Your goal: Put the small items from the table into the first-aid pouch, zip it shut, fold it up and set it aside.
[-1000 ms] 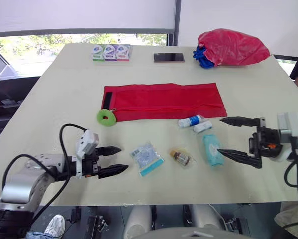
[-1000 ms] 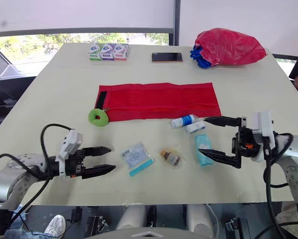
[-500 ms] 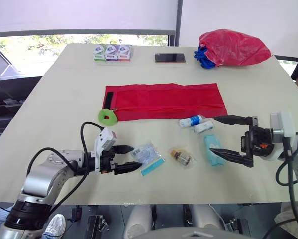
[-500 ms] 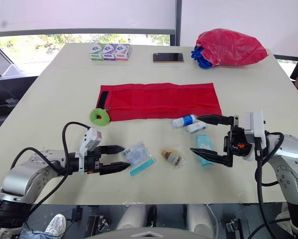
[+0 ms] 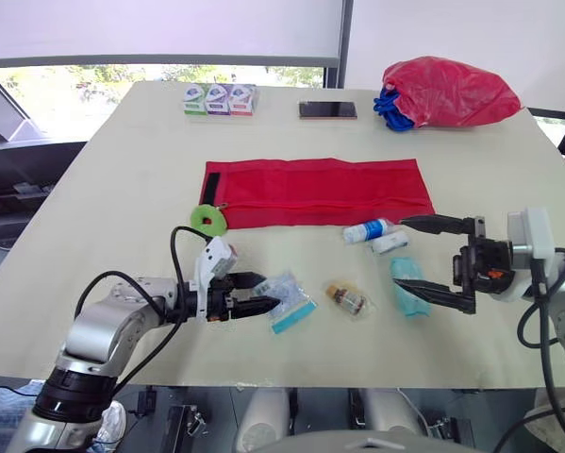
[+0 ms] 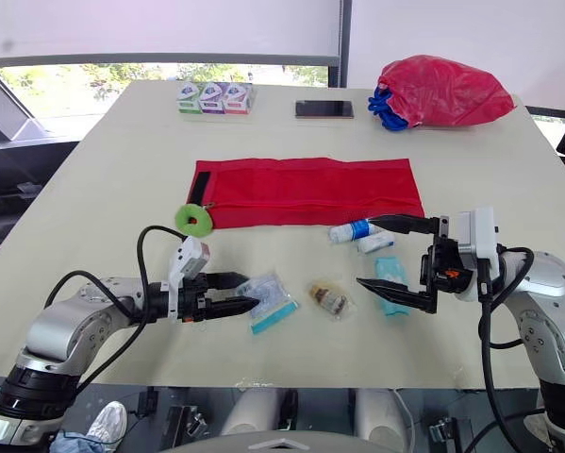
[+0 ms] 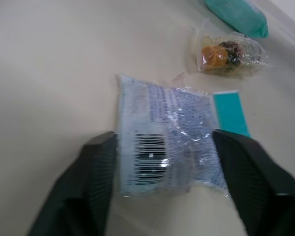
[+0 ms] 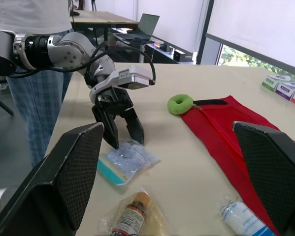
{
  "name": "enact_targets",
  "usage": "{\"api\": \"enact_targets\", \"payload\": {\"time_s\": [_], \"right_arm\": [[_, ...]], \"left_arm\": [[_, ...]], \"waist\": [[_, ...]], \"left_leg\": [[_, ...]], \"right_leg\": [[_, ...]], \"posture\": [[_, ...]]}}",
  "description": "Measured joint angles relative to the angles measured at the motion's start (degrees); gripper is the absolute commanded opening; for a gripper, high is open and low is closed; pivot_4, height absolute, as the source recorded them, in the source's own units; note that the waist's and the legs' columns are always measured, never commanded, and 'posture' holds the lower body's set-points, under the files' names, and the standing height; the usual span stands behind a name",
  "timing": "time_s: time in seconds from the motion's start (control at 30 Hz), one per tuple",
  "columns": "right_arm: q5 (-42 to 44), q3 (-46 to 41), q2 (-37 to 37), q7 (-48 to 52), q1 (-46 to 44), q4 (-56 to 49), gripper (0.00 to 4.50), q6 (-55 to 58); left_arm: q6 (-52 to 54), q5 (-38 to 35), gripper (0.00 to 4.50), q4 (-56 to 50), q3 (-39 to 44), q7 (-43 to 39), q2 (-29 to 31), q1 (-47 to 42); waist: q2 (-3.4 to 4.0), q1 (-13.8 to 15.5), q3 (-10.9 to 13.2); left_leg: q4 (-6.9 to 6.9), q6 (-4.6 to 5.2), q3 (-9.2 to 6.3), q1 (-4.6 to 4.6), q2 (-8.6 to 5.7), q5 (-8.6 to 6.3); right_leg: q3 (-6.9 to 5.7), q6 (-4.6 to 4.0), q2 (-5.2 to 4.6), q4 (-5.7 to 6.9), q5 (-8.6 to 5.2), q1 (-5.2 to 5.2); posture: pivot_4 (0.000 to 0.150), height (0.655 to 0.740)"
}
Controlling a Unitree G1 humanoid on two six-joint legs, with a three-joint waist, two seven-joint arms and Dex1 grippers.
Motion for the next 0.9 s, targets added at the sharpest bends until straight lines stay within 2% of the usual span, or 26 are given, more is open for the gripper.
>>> {"api": "enact_targets", "payload": {"time_s": [0.1,0.13,0.17,0.5,0.77,0.9], "right_arm": [[-0.1,0.0,0.1,-0.1,-0.5,0.2,4.5,0.0],[-0.1,0.1,0.3,-0.2,-0.5,0.2,4.5,0.0],[-0.2,0.2,0.5,-0.4,-0.5,0.2,4.5,0.0],[-0.2,3.4,2.2,-4.9,-1.6,-0.9,4.5,2.6],[0.0,9.1,3.5,-15.3,-5.7,-3.6,4.5,13.0],[3.9,10.4,3.9,-20.4,-9.5,-3.9,4.5,22.5]], "left_arm": [[-0.2,-0.1,0.49,0.3,-0.4,-1.0,0.0,0.0],[-0.4,-0.2,0.16,0.3,-0.4,-1.1,0.0,-0.1],[-0.5,-0.2,0.05,0.4,-0.3,-1.2,-0.1,-0.2],[0.9,-2.5,0.05,4.1,1.4,-2.9,0.0,-1.9],[1.7,-8.8,0.05,4.8,6.3,-6.0,-0.2,-6.3],[3.0,-11.5,0.05,3.7,7.5,-6.3,-0.2,-9.2]], "waist": [[0.0,0.0,0.0],[0.0,0.0,0.0],[0.0,0.0,0.0],[-0.03,-0.1,0.0],[-0.09,-0.1,0.1],[-0.1,-0.1,0.1]], "left_leg": [[-0.01,0.0,0.0,0.0,0.0,0.0],[-0.01,0.0,-0.01,0.01,0.0,0.0],[0.0,0.0,-0.01,0.01,0.01,0.0],[-0.01,0.0,-0.03,-0.01,0.02,0.0],[0.0,-0.01,-0.07,-0.06,0.01,0.0],[0.0,-0.01,-0.1,-0.07,0.0,0.0]], "right_leg": [[-0.01,0.0,0.0,-0.01,0.0,0.0],[-0.01,0.0,0.0,-0.01,-0.01,0.0],[-0.01,0.01,0.0,0.0,-0.01,0.0],[-0.03,0.0,0.03,0.01,0.0,-0.03],[-0.06,-0.01,0.0,-0.01,0.0,-0.04],[-0.08,-0.02,0.0,-0.01,0.01,-0.04]], "posture": [[0.15,0.74],[0.15,0.74],[0.15,0.74],[0.15,0.74],[0.15,0.74],[0.15,0.74]]}}
